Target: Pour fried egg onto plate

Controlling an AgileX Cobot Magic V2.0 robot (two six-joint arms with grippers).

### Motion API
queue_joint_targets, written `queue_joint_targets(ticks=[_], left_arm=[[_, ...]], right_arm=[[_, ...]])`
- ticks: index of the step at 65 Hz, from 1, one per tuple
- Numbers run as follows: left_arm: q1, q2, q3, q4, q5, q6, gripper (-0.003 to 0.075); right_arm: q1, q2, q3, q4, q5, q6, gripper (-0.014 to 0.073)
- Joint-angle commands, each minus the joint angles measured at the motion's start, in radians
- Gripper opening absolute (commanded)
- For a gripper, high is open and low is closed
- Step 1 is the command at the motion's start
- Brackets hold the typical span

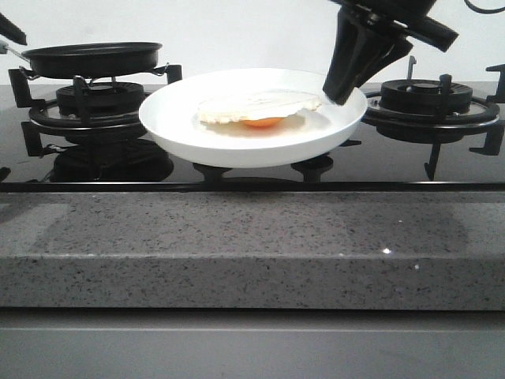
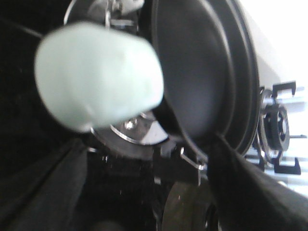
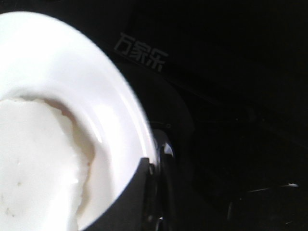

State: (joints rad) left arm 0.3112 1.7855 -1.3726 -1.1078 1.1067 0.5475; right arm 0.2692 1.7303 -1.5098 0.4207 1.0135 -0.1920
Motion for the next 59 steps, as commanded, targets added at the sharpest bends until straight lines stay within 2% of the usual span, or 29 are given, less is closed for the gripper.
queue_joint_targets(ticks=[1, 14, 22, 29, 47, 59], left_arm=[[-0.004, -0.052, -0.029, -0.02, 0.042, -0.036, 0.0419], [-0.004, -0.052, -0.029, 0.031, 0.048, -0.078, 0.0222], [-0.004, -0.054, -0.029, 0.047, 0.052, -0.09, 0.0071], [-0.004, -0.068, -0.029, 0.052, 0.054, -0.09, -0.0019], [-0.008, -0.153, -0.029, 0.124, 0.044, -0.097, -0.002], [-0.078, -0.259, -0.029, 0.387, -0.055, -0.2, -0.002]], right_arm=[[-0.002, -0.056, -0.027, 0.041, -0.029, -0.007, -0.0067], [-0.002, -0.056, -0.027, 0.041, -0.029, -0.007, -0.0067], [-0.002, -0.056, -0.027, 0.041, -0.029, -0.007, -0.0067], [-0.002, -0.056, -0.027, 0.041, -0.029, -0.007, -0.0067], [-0.002, -0.056, -0.027, 0.041, -0.029, -0.007, -0.0067], [-0.002, -0.056, -0.027, 0.041, -0.029, -0.007, -0.0067]])
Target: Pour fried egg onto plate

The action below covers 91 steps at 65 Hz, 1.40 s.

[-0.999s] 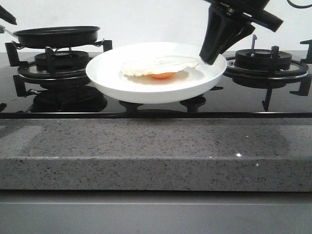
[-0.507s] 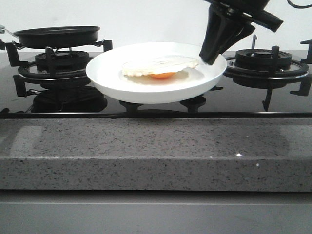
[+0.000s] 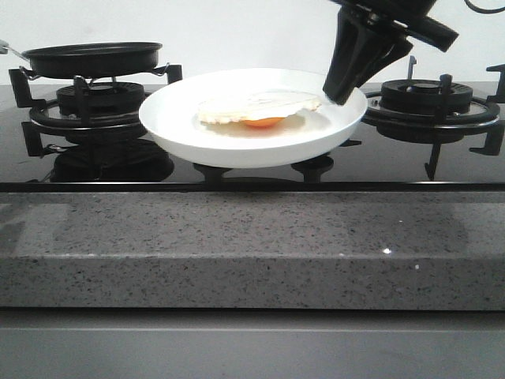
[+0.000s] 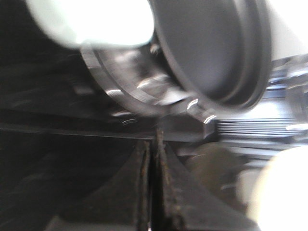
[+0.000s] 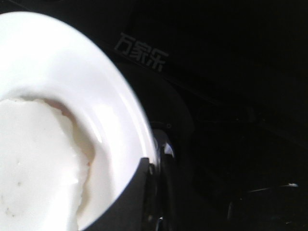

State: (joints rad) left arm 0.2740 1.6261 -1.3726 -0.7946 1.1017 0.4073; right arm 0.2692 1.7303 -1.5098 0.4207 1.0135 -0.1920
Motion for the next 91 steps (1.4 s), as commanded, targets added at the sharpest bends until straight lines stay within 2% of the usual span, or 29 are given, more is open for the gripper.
queue_joint_targets(ticks=[1, 11, 15, 20, 25, 43, 59, 74, 91], left_arm=[[-0.05, -0.109, -0.029, 0.098, -0.062, -0.07, -0.002], [-0.18, -0.212, -0.029, 0.403, -0.107, -0.219, -0.002], [-0.242, -0.251, -0.029, 0.574, -0.112, -0.299, -0.002], [-0.309, -0.295, -0.023, 0.722, -0.122, -0.384, -0.002], [-0.367, -0.346, 0.002, 0.809, -0.157, -0.433, -0.002], [-0.477, -0.577, 0.206, 0.838, -0.364, -0.451, -0.002], [-0.487, -0.842, 0.449, 0.836, -0.576, -0.451, -0.002], [-0.487, -1.106, 0.645, 0.836, -0.624, -0.451, -0.0019], [-0.487, -1.348, 0.789, 0.831, -0.669, -0.451, -0.0019]], right_arm=[[-0.002, -0.056, -0.027, 0.041, -0.029, -0.007, -0.0067], [-0.002, -0.056, -0.027, 0.041, -0.029, -0.007, -0.0067], [-0.002, -0.056, -0.027, 0.041, -0.029, -0.007, -0.0067], [-0.002, -0.056, -0.027, 0.041, -0.029, -0.007, -0.0067], [-0.002, -0.056, -0.027, 0.041, -0.029, -0.007, -0.0067], [-0.002, -0.056, -0.027, 0.041, -0.029, -0.007, -0.0067], [-0.002, -0.056, -0.027, 0.041, -0.029, -0.007, -0.0067], [-0.002, -0.056, -0.027, 0.041, -0.029, -0.007, -0.0067], [-0.002, -0.056, -0.027, 0.041, -0.029, -0.007, -0.0067]])
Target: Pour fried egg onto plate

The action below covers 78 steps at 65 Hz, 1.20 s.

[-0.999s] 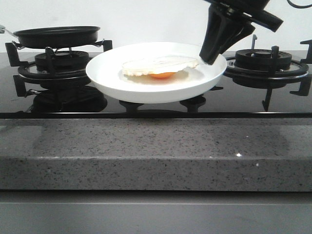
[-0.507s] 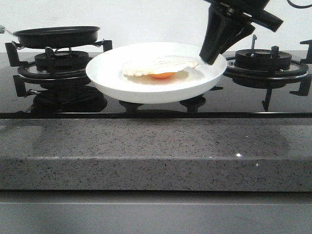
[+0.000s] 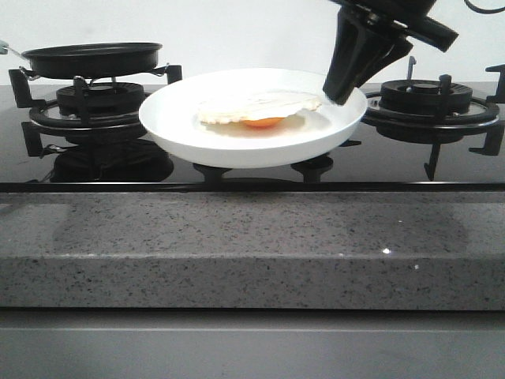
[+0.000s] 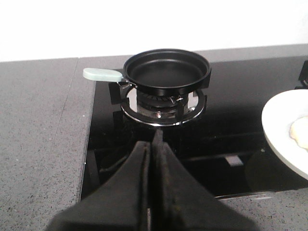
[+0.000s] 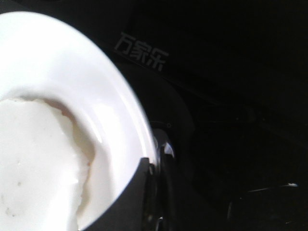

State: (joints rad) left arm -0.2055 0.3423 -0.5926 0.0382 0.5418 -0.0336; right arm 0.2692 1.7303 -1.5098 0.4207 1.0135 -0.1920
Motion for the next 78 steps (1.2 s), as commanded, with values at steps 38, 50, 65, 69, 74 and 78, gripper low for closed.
queue_joint_targets(ticks=[38, 50, 65, 69, 74, 78], left_arm=[[-0.008, -0.271, 0.109, -0.007, -0.144, -0.01, -0.0019], [-0.008, -0.271, 0.109, -0.007, -0.144, -0.01, -0.0019], [-0.008, -0.271, 0.109, -0.007, -0.144, -0.01, -0.0019], [-0.008, -0.271, 0.109, -0.007, -0.144, -0.01, -0.0019], [-0.008, -0.271, 0.109, -0.007, -0.144, -0.01, -0.0019], [-0.008, -0.271, 0.109, -0.007, -0.144, -0.01, -0.0019]], right_arm=[[-0.002, -0.056, -0.027, 0.041, -0.031, -0.007, -0.0067], [-0.007, -0.049, -0.05, 0.042, -0.034, -0.003, -0.0066], [-0.066, 0.076, -0.271, 0.041, 0.017, 0.067, -0.0057], [-0.078, 0.119, -0.35, 0.041, 0.034, 0.079, -0.0057], [-0.091, 0.189, -0.445, 0.041, 0.036, 0.099, -0.0057], [-0.096, 0.23, -0.498, 0.04, 0.032, 0.115, -0.0057]])
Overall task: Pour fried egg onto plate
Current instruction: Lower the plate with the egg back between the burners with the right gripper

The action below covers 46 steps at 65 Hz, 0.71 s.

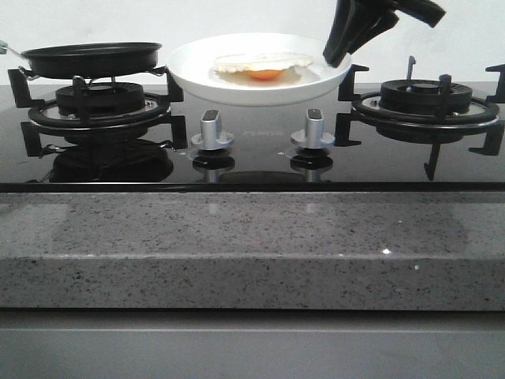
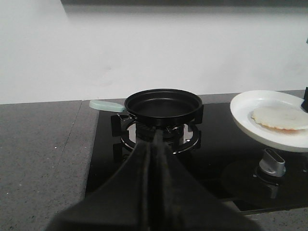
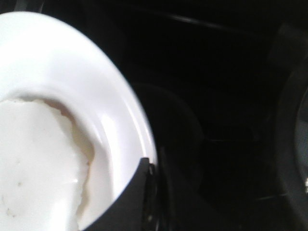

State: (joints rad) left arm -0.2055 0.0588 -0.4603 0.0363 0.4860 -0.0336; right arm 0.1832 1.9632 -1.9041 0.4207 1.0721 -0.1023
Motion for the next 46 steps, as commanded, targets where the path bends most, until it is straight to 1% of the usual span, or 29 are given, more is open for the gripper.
queue_joint_targets(ticks=[1, 5, 12, 20, 30, 37, 42, 46], left_arm=[[-0.008, 0.012, -0.023, -0.005, -0.088, -0.01, -0.0019], [-0.008, 0.012, -0.023, -0.005, -0.088, -0.01, -0.0019], [-0.008, 0.012, -0.023, -0.005, -0.088, -0.01, -0.0019], [-0.008, 0.012, -0.023, -0.005, -0.088, -0.01, -0.0019], [-0.008, 0.012, -0.023, -0.005, -0.088, -0.01, -0.0019], [-0.008, 0.012, -0.023, -0.005, -0.088, -0.01, -0.0019], [-0.008, 0.012, -0.023, -0.005, -0.088, -0.01, -0.0019], [-0.008, 0.012, -0.023, -0.005, -0.088, -0.01, -0.0019]], right_arm=[[-0.01, 0.007, -0.116, 0.04, -0.027, 0.029, -0.0057], [-0.014, 0.048, -0.164, 0.039, -0.023, 0.036, -0.0057], [-0.014, 0.098, -0.203, 0.027, -0.009, 0.042, -0.0057], [-0.014, 0.132, -0.205, -0.016, -0.006, 0.042, -0.0057], [-0.014, 0.144, -0.205, -0.058, 0.033, 0.042, -0.0057], [-0.014, 0.144, -0.205, -0.065, 0.048, 0.042, -0.0054], [-0.014, 0.144, -0.205, -0.067, 0.055, 0.042, -0.0015], [-0.014, 0.144, -0.205, -0.07, 0.057, 0.042, 0.0048]])
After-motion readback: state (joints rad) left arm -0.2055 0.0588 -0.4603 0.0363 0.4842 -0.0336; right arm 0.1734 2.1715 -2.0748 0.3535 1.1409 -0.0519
